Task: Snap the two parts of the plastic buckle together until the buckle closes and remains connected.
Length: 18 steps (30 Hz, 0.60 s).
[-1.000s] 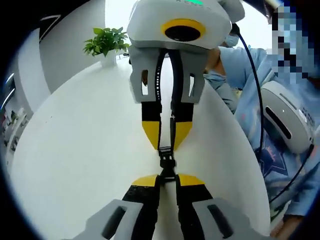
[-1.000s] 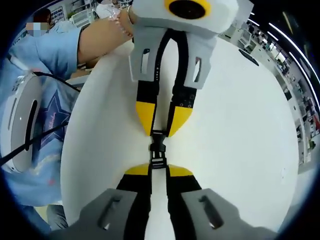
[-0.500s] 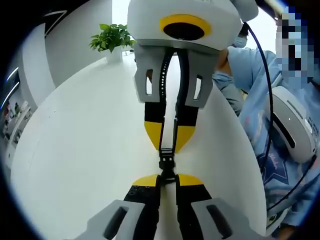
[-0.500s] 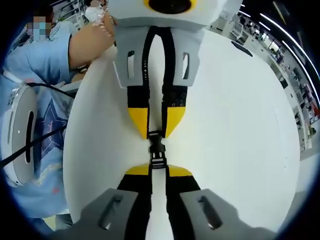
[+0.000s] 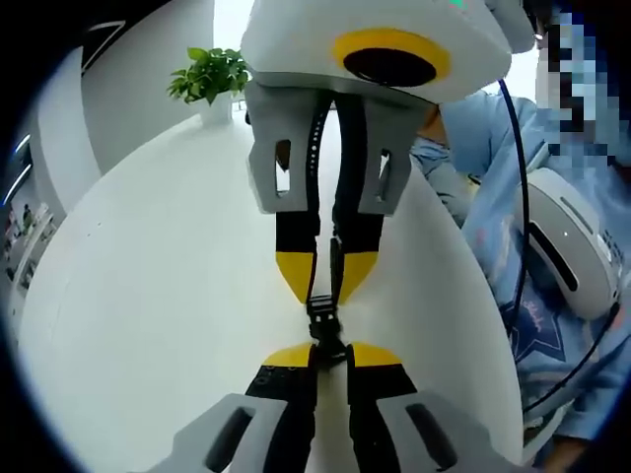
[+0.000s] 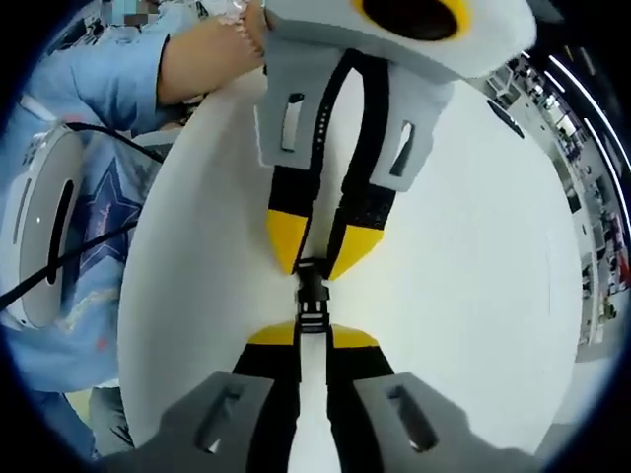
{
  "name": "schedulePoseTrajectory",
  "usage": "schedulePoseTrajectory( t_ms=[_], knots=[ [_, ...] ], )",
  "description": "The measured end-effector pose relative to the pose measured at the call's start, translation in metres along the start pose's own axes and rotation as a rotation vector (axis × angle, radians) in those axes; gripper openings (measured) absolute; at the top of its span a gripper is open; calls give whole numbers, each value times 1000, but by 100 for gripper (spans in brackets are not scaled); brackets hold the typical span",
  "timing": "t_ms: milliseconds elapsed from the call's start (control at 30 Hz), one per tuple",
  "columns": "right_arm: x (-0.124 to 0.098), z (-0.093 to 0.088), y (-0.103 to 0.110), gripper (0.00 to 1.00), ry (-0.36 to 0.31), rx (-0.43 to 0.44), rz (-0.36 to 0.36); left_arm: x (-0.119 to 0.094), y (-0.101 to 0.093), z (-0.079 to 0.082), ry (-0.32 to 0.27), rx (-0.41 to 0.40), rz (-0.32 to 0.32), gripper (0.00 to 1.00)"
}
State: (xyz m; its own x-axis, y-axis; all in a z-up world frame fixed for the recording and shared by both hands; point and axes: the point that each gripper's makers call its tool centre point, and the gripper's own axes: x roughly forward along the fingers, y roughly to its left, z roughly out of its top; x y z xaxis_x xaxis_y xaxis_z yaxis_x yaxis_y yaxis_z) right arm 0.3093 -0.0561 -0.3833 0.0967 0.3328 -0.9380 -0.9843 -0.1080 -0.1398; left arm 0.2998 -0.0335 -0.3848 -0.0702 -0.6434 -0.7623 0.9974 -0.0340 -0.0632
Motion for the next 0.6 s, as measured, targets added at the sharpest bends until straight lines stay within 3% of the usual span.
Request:
schedulePoseTrajectory(
  t_ms=[333, 567, 600],
  knots=[
    [2, 3, 5, 6, -23, -133, 44, -1, -5, 1, 20, 18, -24, 6],
    [2, 7, 5, 6, -23, -170, 58, -3, -6, 2, 23, 17, -35, 7],
    [1, 6, 5, 6, -16, -123, 52, -4, -2, -1, 44, -11, -17, 7]
  ],
)
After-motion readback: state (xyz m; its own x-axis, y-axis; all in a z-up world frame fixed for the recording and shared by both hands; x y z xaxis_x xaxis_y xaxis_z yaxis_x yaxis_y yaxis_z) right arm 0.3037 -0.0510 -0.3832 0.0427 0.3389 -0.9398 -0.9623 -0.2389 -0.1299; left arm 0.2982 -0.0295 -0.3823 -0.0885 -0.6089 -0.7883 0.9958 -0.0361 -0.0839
